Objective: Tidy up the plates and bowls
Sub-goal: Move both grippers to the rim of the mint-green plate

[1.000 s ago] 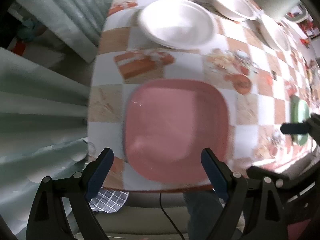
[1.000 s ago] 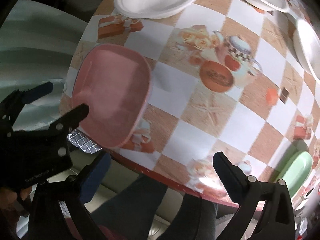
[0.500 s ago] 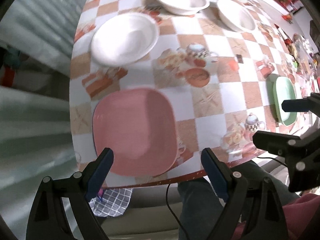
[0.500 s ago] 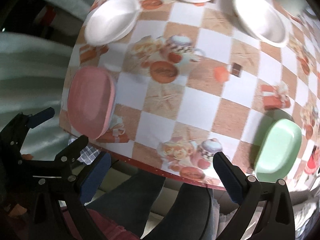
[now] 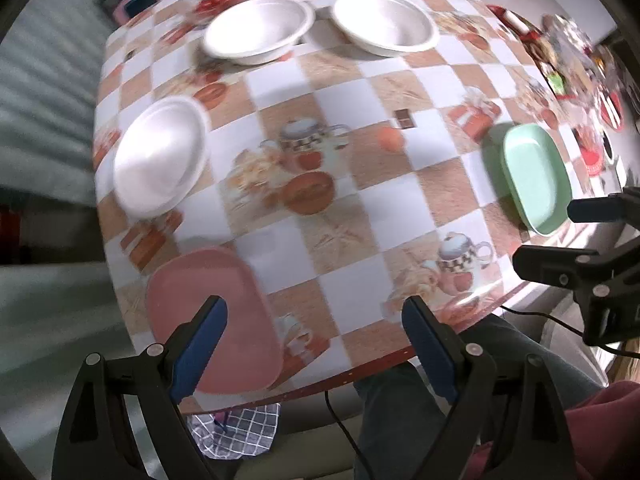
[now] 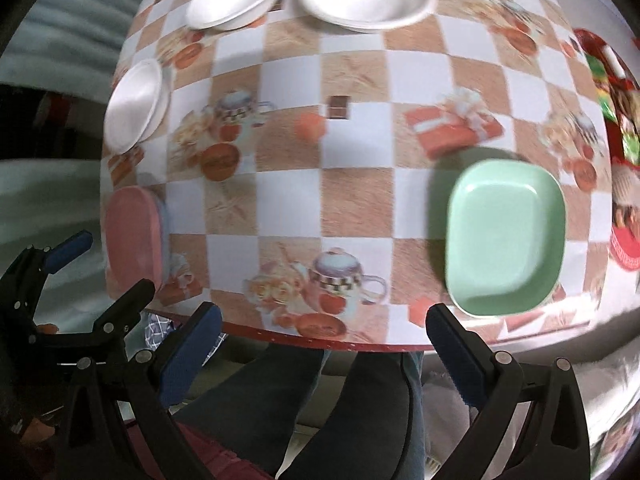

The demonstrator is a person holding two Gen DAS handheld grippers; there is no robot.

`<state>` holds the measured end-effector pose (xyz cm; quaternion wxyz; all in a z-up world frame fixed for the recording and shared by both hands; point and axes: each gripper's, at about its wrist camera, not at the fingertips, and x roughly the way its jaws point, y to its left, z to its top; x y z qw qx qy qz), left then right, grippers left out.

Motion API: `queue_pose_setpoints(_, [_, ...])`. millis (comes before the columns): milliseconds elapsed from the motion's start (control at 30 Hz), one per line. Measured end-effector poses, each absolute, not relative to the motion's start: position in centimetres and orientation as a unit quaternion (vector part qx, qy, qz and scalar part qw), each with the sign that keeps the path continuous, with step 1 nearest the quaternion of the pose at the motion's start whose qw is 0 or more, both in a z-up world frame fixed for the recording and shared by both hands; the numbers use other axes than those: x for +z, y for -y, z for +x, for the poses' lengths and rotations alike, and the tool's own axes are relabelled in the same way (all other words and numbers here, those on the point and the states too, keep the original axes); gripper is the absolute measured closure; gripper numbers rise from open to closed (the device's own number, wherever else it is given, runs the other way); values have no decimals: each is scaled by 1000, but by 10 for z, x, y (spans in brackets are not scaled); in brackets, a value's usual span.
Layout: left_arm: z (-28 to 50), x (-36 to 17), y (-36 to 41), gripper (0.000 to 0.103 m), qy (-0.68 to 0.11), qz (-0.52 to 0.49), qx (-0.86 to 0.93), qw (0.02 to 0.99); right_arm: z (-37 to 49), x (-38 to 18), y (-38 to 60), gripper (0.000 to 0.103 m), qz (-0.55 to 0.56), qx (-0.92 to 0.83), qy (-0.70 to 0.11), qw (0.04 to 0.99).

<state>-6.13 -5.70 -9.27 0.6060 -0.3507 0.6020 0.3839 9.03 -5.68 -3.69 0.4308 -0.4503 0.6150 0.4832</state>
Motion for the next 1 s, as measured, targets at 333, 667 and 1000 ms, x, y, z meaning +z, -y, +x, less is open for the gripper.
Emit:
queue_pose_setpoints(333, [0, -99, 63, 12, -634, -306, 335, 627, 144, -44, 82, 0, -411, 445, -653, 455])
queue_pose_setpoints(667, [42, -107, 71, 12, -651, -286, 305, 633, 187, -52, 97, 0, -386, 415, -678, 468])
queue_pose_setpoints(1000, [77, -116, 76, 12, -665, -282, 281, 632, 219, -61, 112, 0, -371, 393, -696, 472])
